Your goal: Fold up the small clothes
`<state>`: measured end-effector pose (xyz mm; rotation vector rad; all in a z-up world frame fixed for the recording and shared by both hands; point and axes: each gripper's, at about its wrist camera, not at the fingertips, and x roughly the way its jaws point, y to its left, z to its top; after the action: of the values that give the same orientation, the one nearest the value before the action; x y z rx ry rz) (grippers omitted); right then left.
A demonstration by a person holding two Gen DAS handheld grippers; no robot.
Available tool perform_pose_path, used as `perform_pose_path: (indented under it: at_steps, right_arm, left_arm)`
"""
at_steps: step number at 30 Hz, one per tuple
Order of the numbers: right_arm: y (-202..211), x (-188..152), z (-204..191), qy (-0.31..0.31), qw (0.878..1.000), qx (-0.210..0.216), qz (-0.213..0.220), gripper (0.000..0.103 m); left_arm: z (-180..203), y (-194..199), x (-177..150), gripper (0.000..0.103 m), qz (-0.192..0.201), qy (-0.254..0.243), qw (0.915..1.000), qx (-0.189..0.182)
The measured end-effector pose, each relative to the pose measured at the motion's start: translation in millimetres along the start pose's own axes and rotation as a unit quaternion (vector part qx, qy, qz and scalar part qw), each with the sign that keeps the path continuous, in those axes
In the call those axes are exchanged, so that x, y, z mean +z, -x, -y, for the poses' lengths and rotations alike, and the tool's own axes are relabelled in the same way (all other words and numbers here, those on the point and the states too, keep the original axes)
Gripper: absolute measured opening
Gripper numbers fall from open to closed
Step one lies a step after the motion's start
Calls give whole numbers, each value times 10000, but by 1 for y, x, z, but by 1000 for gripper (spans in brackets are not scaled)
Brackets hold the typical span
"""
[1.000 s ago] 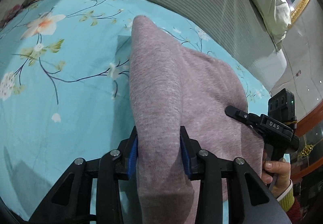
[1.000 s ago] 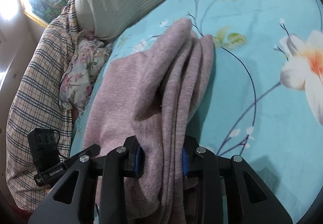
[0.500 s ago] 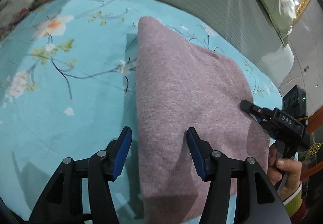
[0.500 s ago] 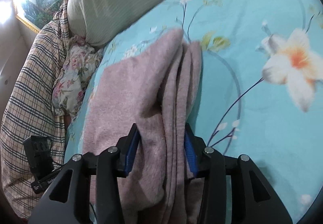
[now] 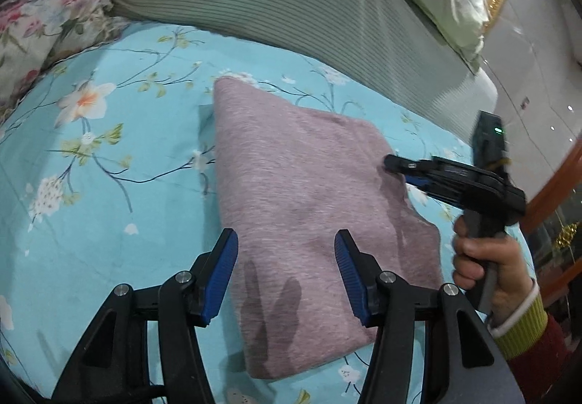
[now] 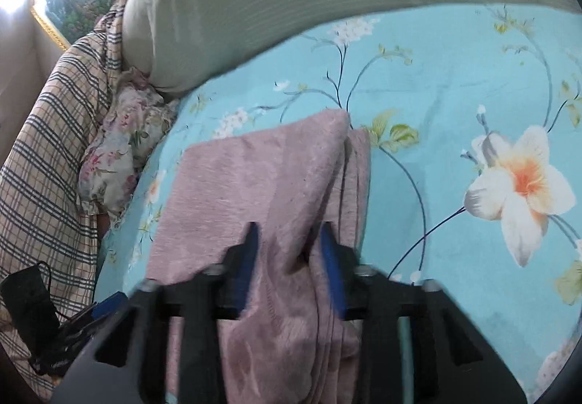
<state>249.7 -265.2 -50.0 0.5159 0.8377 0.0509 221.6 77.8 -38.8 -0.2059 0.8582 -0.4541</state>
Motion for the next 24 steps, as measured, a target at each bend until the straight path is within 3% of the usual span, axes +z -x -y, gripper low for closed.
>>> perform_pose_path:
  at_steps: [2,3,8,12,14,18,21,24]
  right_arm:
    - [-3,4,-3,66,10000,66,-16,14]
    - [-3,7,-5,97,9999,88,-10,7]
    - [25,28,3,-107,9982,380,442,7]
    - [5,24,19,-199,9995,247,-32,10]
    - [5,14,23,-295,9992,244,-128,11]
    - [43,-12,11,-184,9989,406,127,12]
    - [69,-48,-3,77,9978,652,125,12]
    - [82,-88,-8,393,9973,618,-47,12]
  left_arm:
    - [3,-2,0,55,-24,-59,10000,-56]
    - [5,-3,-1,54,-35,-81,9999,-93]
    - [17,-11,-3,50,-213,-339,9987,-317]
    - [16,-27,-12,50,-440,-383,9981,-205]
    - [12,-31,-18,50,-513,-318,9981,-137]
    - [7,-20,-22,50,-506,-254,9982,-188]
    - [4,-6,-30,50,-471,-330,9983,-126]
    - [-1,5,-43,50,-465,-309,9984,65]
